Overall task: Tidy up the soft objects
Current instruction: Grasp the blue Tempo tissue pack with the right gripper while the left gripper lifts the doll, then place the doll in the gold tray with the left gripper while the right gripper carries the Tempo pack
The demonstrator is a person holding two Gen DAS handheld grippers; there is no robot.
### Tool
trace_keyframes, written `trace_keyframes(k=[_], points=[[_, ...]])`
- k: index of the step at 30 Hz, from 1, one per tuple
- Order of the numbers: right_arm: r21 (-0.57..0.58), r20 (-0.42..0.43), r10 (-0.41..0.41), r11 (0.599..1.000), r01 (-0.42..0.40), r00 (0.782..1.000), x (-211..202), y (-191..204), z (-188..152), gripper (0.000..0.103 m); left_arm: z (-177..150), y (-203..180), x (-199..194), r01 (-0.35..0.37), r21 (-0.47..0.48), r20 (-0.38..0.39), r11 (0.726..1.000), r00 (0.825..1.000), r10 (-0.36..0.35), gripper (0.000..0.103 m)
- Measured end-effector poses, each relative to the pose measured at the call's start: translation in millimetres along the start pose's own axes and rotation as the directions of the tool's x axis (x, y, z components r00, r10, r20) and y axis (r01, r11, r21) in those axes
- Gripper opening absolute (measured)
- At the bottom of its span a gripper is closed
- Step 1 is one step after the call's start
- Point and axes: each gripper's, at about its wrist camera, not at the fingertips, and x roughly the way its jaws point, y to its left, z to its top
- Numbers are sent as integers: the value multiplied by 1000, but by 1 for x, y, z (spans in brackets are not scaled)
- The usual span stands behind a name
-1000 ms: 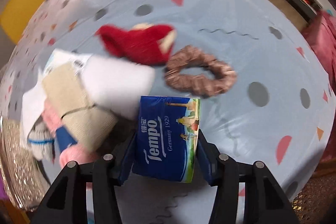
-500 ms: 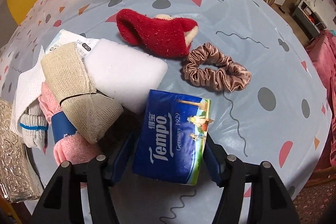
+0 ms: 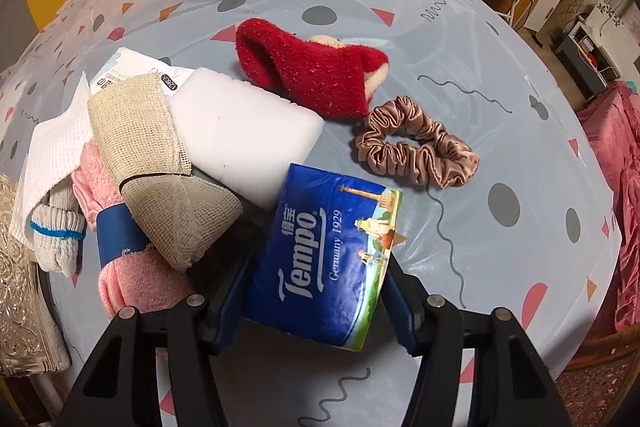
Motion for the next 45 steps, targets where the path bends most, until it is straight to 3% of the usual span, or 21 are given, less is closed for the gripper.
trace_keyframes(k=[4,6,10,12,17,21,25,27,28,30,32,37,40,45], points=[[-17,6,-6,1000,6,1000,-2,3,0,61,19,50,-29,-124,-106,83,987,988,133,27],[-23,8,-6,1000,6,1000,-3,4,-2,61,18,85,-47,-184,-191,109,964,972,207,27],[-27,9,-6,1000,7,1000,-2,1,-1,61,-7,152,-73,-287,-353,97,891,935,340,27],[-35,13,-13,999,14,1000,-1,1,-2,61,-29,189,-80,-343,-440,42,830,915,400,27],[-50,19,-25,998,26,1000,-3,7,-4,61,-87,251,-65,-415,-579,-123,702,896,427,27],[-58,22,-31,998,33,999,-3,10,-5,61,-110,278,-39,-415,-635,-201,652,903,379,29],[-61,23,-34,997,35,999,-4,12,-5,61,-110,280,-23,-395,-644,-205,655,914,350,36],[-62,24,-34,997,35,999,-4,12,-5,61,-100,278,-17,-397,-636,-217,662,915,341,57],[-62,24,-34,997,35,999,-4,12,-5,61,-97,277,-17,-407,-634,-221,658,910,351,60],[-62,24,-33,997,34,999,-3,12,-5,61,-94,272,-24,-422,-612,-206,669,902,380,62],[-61,23,-31,998,32,999,-2,11,-4,61,-96,266,-31,-459,-589,-206,666,881,425,64],[-62,24,-28,998,30,999,0,10,-3,61,-116,248,-48,-499,-557,-218,664,859,463,64],[-62,25,-27,998,28,999,0,9,-3,60,-128,232,-58,-508,-538,-214,673,854,474,64],[-51,28,-21,998,22,999,-1,4,-1,59,-139,208,-68,-502,-501,-205,705,860,467,64]])
